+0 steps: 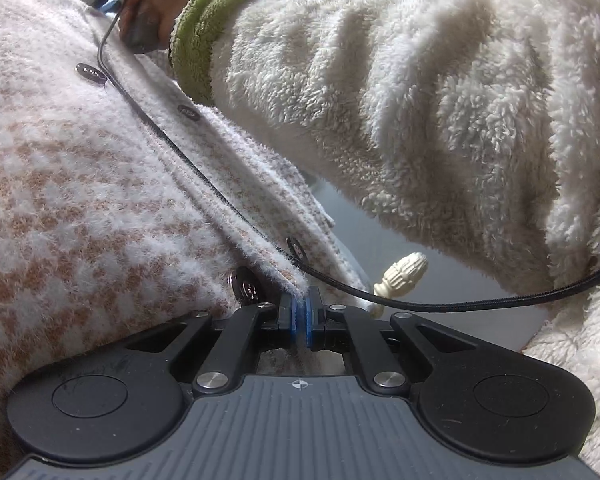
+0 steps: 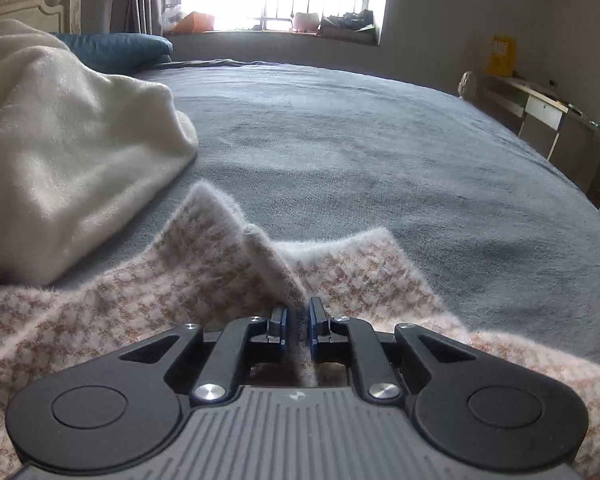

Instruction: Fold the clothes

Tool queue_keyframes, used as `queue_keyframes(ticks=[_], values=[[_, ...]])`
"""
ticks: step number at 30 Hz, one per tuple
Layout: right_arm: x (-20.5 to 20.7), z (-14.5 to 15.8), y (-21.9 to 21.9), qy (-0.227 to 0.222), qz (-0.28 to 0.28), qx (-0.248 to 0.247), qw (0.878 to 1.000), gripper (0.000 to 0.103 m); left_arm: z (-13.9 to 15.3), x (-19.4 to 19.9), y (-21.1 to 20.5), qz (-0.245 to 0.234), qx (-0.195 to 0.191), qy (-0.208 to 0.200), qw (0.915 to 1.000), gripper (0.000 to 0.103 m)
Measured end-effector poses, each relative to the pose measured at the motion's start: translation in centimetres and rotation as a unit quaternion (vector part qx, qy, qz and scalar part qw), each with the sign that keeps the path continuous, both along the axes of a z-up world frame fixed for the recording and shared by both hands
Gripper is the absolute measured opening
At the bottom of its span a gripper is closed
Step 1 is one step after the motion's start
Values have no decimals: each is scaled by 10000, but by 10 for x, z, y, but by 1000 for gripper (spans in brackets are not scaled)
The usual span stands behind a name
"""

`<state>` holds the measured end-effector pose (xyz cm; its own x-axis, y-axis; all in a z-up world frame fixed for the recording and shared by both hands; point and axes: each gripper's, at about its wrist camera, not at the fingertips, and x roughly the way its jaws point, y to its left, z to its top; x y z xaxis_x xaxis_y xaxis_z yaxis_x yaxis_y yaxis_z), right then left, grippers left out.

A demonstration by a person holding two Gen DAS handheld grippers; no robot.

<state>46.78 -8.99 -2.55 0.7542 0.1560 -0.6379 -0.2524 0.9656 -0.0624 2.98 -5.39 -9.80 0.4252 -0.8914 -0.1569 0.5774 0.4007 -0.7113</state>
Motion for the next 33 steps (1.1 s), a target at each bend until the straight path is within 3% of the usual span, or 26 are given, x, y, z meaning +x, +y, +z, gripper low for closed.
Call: queue_keyframes(ticks=[2,8,13,16,20,25,28,33], values=[[-6,15,-9,2,-14,179,9998,35,1,-2,0,5,17,-8,10000,3],[-87,116,-82,-721,23,770,9944,42,3,-7,2,-1,78,60,10000,3],[-212,183,-170,-1359,-1,986,9858,47,13,-1,6,-16,172,224,9996,7],[-287,204,-221,-1665,-169,1059,9802,52,17,2,8,32,227,386,9990,8],[-374,190,-281,-1642,-634,1419,9741,52,16,10,4,199,285,715,9968,8],[-446,123,-321,-1144,-1244,1789,9692,52,29,14,-7,459,656,802,9936,2],[-470,85,-334,-883,-1502,1901,9662,52,36,6,-1,579,794,801,9919,2],[-470,40,-356,-544,-1821,1873,9637,52,31,0,-1,688,1042,932,9878,2]])
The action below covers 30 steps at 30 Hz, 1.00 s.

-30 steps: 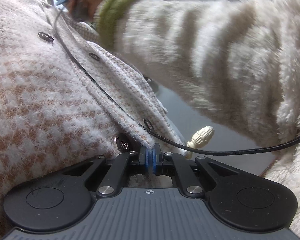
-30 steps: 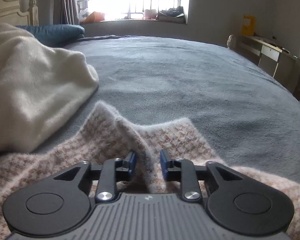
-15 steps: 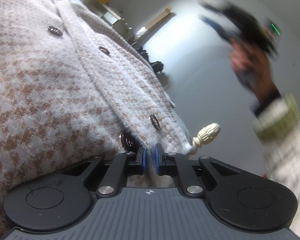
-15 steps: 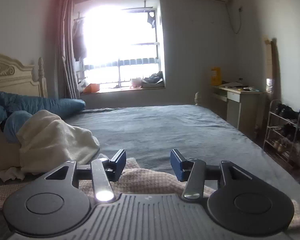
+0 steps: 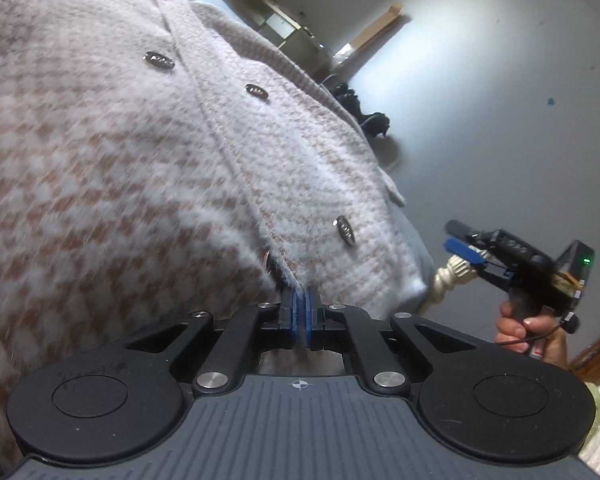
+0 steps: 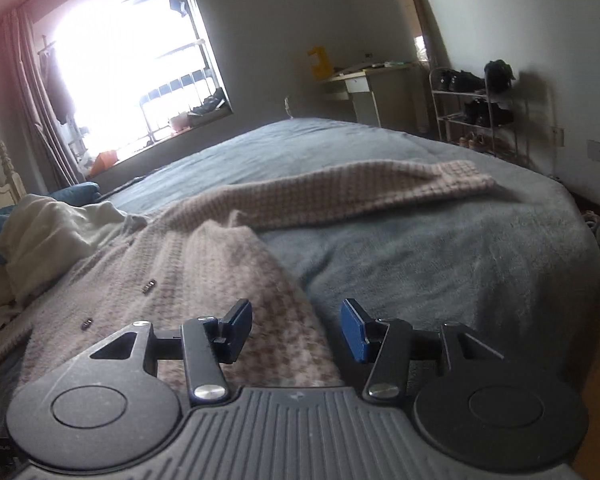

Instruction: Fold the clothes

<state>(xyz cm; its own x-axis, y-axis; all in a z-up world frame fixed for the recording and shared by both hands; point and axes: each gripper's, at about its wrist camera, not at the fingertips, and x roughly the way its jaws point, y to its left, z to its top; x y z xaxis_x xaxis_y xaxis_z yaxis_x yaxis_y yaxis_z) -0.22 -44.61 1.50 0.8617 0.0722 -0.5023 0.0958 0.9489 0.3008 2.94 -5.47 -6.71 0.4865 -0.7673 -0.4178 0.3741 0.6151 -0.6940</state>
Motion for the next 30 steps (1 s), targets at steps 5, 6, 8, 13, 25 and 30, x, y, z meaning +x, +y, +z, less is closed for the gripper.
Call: queue_keyframes(ticks=[5,6,8,13,25,30], values=[[17,-40,-13,339,21,222,9992,54,-1,0,-5,109,136,-43,9998,2],[20,-49,-17,438,101,366,9983,54,-2,-1,-6,114,168,-60,9998,2],[21,-65,-19,580,274,586,9962,55,-2,-1,-6,114,213,-69,9997,3],[7,-64,-12,436,765,412,9953,8,1,0,-7,129,298,-55,9995,3],[-19,-75,-33,642,369,1417,9871,13,8,4,-1,-4,417,84,9991,7],[-26,-44,-63,-1,85,1899,9818,46,35,-1,28,125,727,-279,9969,22]])
